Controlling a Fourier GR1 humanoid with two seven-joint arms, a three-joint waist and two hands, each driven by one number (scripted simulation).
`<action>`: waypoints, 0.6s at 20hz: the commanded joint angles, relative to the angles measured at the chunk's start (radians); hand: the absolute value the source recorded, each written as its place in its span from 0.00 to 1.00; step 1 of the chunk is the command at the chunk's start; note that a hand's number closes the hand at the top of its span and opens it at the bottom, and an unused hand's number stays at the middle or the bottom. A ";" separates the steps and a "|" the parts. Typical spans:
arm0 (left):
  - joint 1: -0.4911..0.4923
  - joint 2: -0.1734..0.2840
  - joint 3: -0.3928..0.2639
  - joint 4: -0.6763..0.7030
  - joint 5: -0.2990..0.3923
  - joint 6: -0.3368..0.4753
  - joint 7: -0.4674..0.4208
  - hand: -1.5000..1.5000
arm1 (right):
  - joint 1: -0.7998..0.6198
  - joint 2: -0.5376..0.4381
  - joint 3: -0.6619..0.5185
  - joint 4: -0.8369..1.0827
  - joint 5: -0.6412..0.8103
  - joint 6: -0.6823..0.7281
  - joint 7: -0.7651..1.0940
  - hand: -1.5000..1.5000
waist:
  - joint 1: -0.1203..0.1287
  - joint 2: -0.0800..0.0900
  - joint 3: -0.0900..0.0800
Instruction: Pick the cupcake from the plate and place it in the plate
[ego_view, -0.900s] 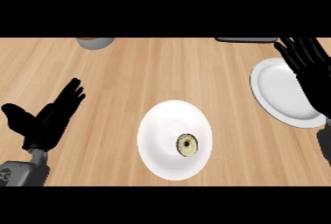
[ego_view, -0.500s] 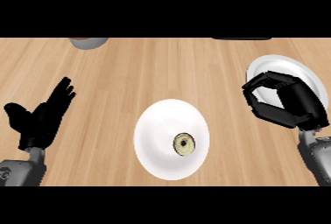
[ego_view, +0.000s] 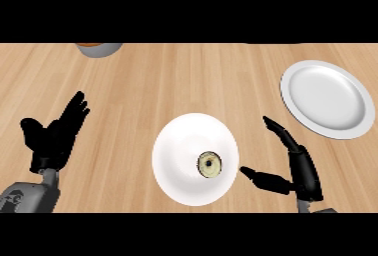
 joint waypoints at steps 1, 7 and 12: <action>0.036 -0.014 0.002 -0.009 -0.007 -0.020 -0.025 0.50 | 0.069 -0.048 0.076 -0.049 0.131 -0.016 0.055 0.00 | 0.006 -0.002 0.000; 0.030 -0.044 0.005 0.012 -0.056 -0.011 -0.036 0.50 | 0.104 -0.036 0.187 -0.209 0.306 -0.028 0.316 0.00 | 0.006 -0.002 0.000; -0.001 -0.064 -0.001 -0.040 -0.086 0.013 0.049 0.50 | 0.036 -0.053 0.193 -0.261 0.349 0.103 0.495 0.00 | 0.009 -0.002 0.000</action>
